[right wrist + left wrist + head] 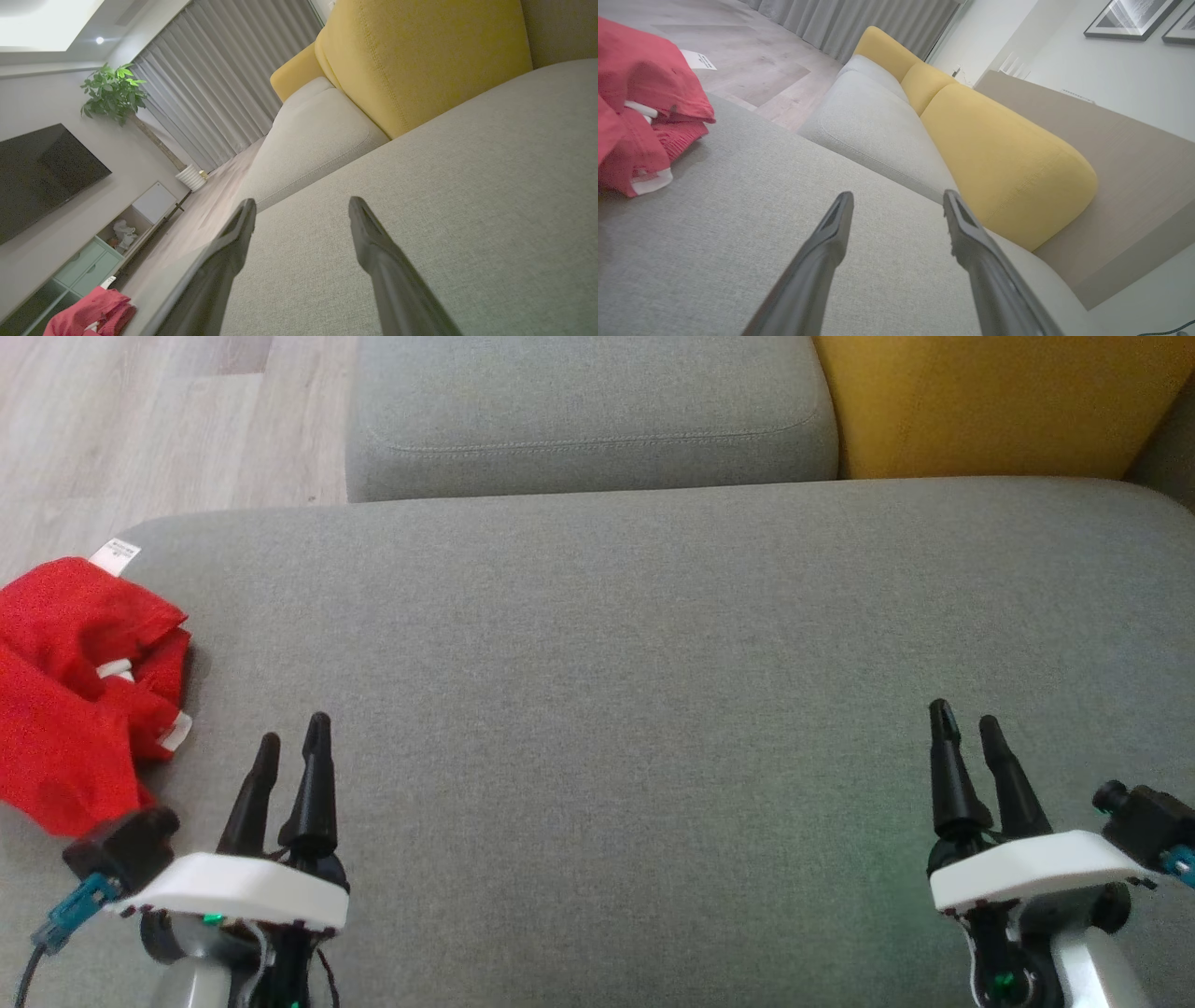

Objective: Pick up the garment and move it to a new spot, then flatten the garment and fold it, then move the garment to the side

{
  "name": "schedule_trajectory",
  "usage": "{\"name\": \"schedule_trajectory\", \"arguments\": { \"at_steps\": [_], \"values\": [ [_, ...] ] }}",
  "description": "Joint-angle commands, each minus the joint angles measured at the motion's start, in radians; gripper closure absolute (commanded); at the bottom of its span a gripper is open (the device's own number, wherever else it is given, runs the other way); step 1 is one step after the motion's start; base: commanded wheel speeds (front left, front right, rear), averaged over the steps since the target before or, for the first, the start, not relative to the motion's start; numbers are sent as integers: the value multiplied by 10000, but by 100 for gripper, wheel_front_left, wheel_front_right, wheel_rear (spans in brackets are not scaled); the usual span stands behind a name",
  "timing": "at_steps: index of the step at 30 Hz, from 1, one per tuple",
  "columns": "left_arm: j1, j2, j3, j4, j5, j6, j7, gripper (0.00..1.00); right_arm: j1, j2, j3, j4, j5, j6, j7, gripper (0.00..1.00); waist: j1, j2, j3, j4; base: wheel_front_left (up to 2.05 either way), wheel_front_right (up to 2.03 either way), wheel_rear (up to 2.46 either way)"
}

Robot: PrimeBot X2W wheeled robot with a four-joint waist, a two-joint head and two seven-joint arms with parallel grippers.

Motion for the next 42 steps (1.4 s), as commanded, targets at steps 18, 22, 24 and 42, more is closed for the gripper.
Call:
{"name": "schedule_trajectory", "arguments": {
  "at_steps": [18, 22, 24, 42],
  "values": [
    [-175, 665, -500, -324, 2609, 584, -610, 0, -221, -57, 335, -504, -2826, 56, -163, 0, 0, 0, -78, 31, 0, 0, 0],
    [-152, 736, -612, -264, 3086, 730, -727, 0, -180, -32, 313, -497, -3323, 59, -221, 0, 0, 0, -100, 54, 0, 0, 0],
    [-128, 793, -694, -209, 3452, 848, -814, 0, -147, -20, 306, -481, -3658, 60, -264, 0, 0, 0, -117, 71, 0, 0, 0],
    [-70, 954, -1117, 269, 5245, 1213, -1342, 0, 105, -14, 328, -430, -4677, 72, -509, 0, 0, 0, -173, 130, 0, 0, 0]
  ]
}}
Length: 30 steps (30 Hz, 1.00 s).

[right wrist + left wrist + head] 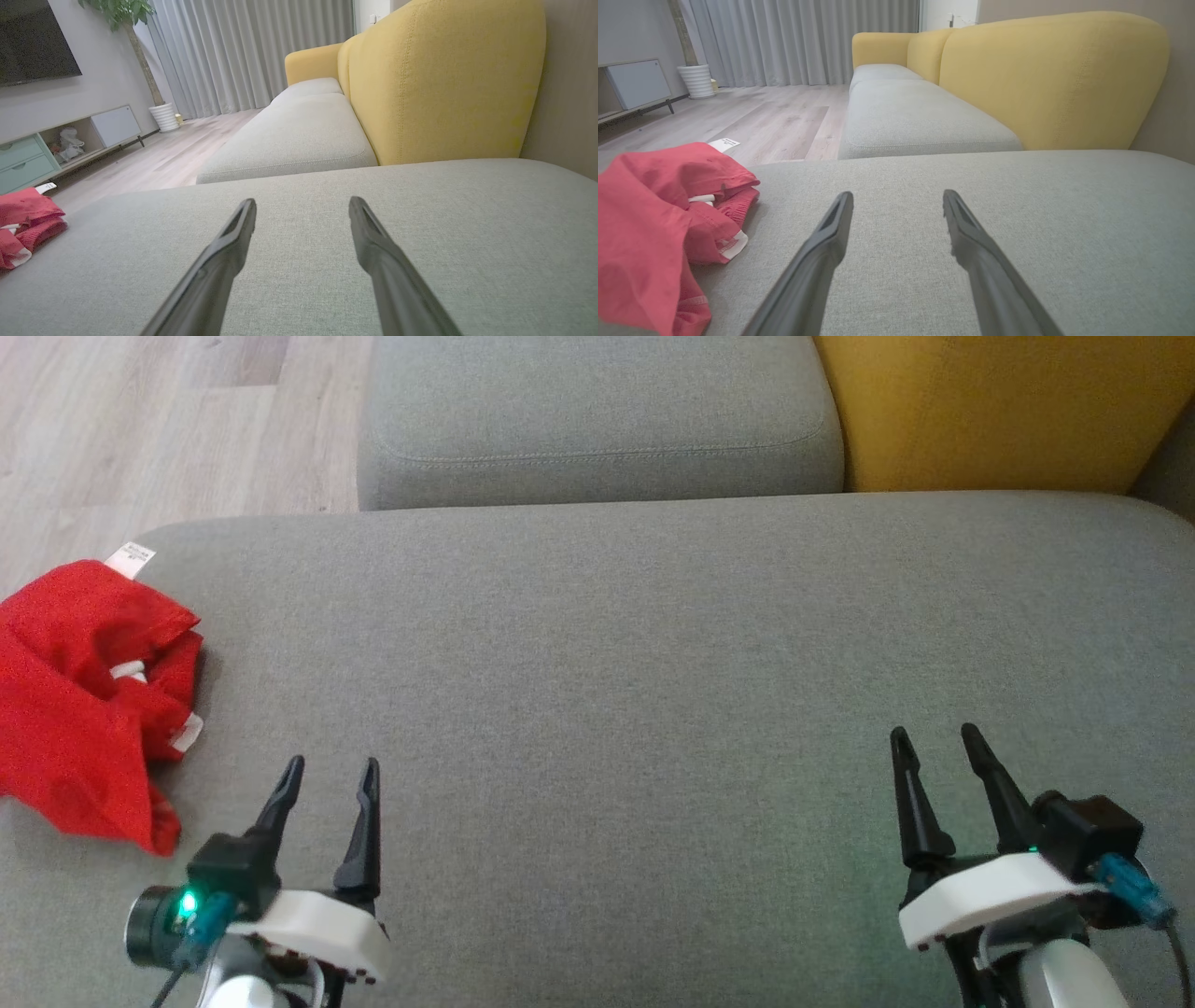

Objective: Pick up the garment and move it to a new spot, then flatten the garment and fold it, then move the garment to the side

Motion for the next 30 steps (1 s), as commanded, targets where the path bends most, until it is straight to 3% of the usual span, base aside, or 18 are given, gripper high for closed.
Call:
{"name": "schedule_trajectory", "arguments": {
  "at_steps": [1, 11, 30],
  "values": [
    [-288, 191, 204, -242, 340, 74, -166, 0, -167, -42, 195, -343, -406, 71, -94, 0, 0, 0, -7, 1, 0, 0, 0],
    [-283, 186, 70, -35, 1256, 207, -459, 0, -100, -48, 248, -358, -1274, 77, -151, 0, 0, 0, -33, 3, 0, 0, 0],
    [-296, 42, 273, 354, 775, 193, -463, 0, -131, -47, 189, -89, -810, 77, -219, 0, 0, 0, -15, -63, 0, 0, 0]
  ]
}}
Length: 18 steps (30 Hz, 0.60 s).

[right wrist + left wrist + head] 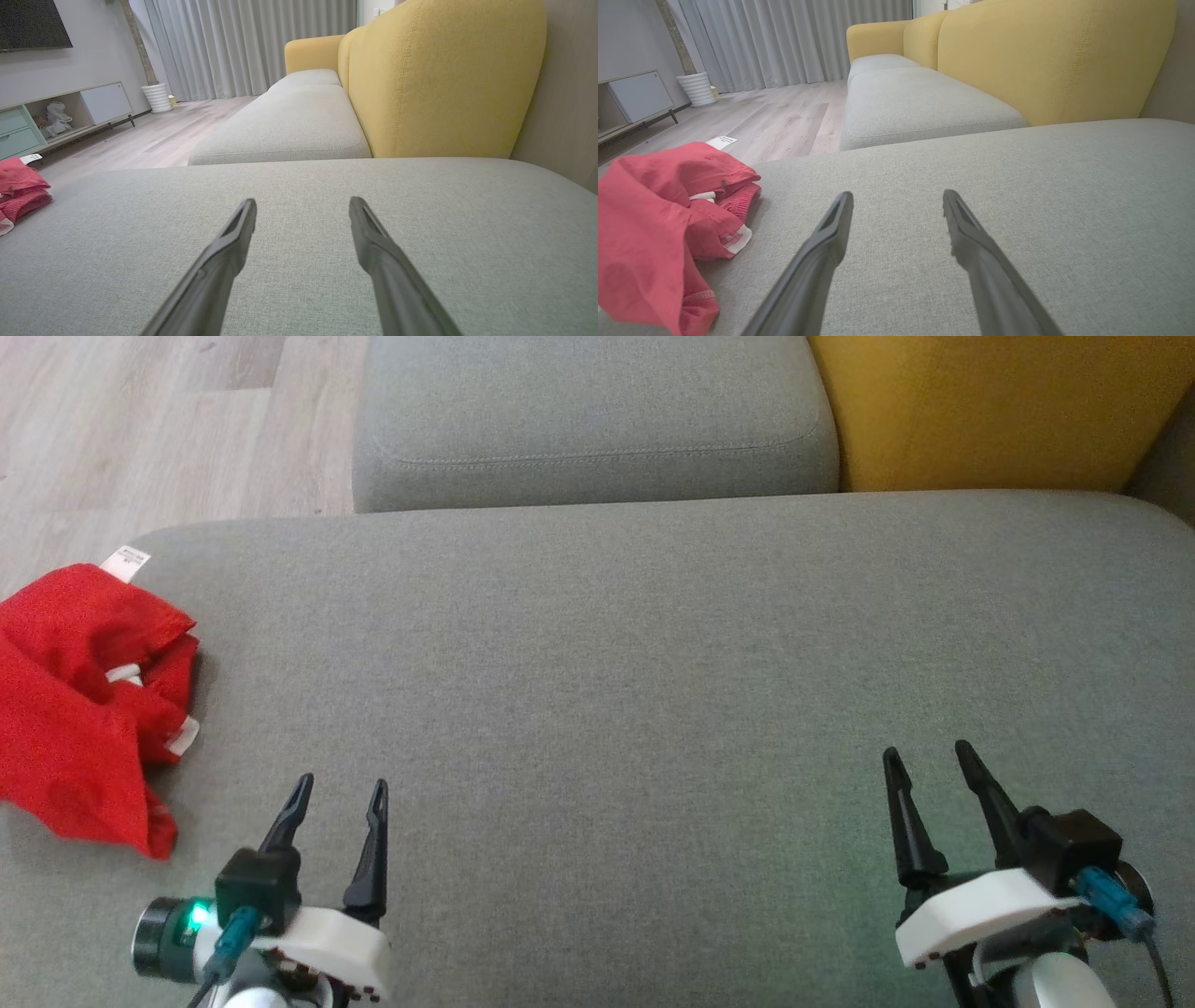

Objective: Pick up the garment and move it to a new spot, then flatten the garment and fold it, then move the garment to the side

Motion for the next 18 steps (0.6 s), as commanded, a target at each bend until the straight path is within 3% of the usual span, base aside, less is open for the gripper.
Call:
{"name": "schedule_trajectory", "arguments": {
  "at_steps": [1, 11, 18],
  "values": [
    [-312, 42, 429, -282, -89, 52, -134, 0, -317, -49, 190, -275, 46, 77, -116, 0, 0, 0, -7, 1, 0, 0, 0],
    [-373, 16, 419, -265, -135, 65, -134, 0, -330, -49, 116, -228, 67, 77, -112, 0, 0, 0, -17, 96, 0, 0, 0],
    [-488, 11, 518, -288, -170, 144, -134, 0, -205, -49, 112, -469, 3, 77, -38, 0, 0, 0, -64, 739, 0, 0, 0]
  ]
}}
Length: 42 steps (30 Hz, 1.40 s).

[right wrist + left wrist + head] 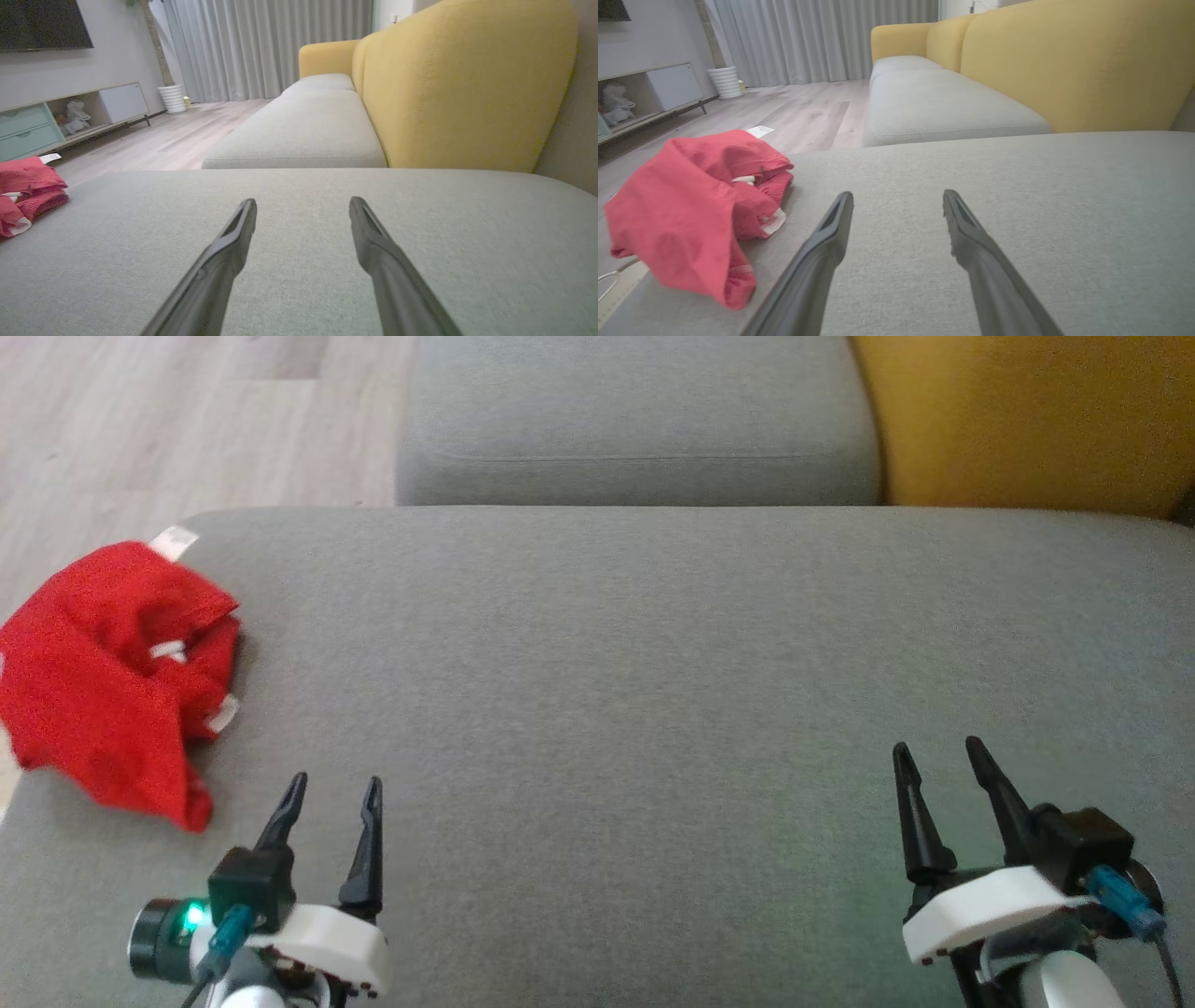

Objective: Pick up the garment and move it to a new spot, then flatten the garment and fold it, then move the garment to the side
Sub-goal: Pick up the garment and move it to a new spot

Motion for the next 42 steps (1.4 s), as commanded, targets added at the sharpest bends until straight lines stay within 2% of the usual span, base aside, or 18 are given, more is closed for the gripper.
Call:
{"name": "schedule_trajectory", "arguments": {
  "at_steps": [1, 11, 20, 28, 42],
  "values": [
    [-506, 70, 465, -331, -60, 109, -132, 0, -190, -49, 267, -492, -11, 77, -1, 0, 0, 0, -21, 435, 0, 0, 0],
    [-578, 201, 755, -543, -147, 179, -132, 0, -78, -49, 659, -948, 271, 77, 131, 0, 0, 0, 10, 2313, 0, 0, 0],
    [-502, 357, 996, -692, -152, 249, -132, 0, -109, -49, 833, -957, 431, 77, 78, 0, 0, 0, 65, 3373, 0, 0, 0],
    [-439, 384, 1149, -814, -187, 280, -132, 0, -189, -49, 850, -802, 433, 77, 24, 0, 0, 0, 87, 3673, 0, 0, 0],
    [-518, 299, 1184, -736, -233, 189, -132, 0, -248, -49, 801, -698, 348, 77, 69, 0, 0, 0, 199, 3613, 0, 0, 0]
  ]
}}
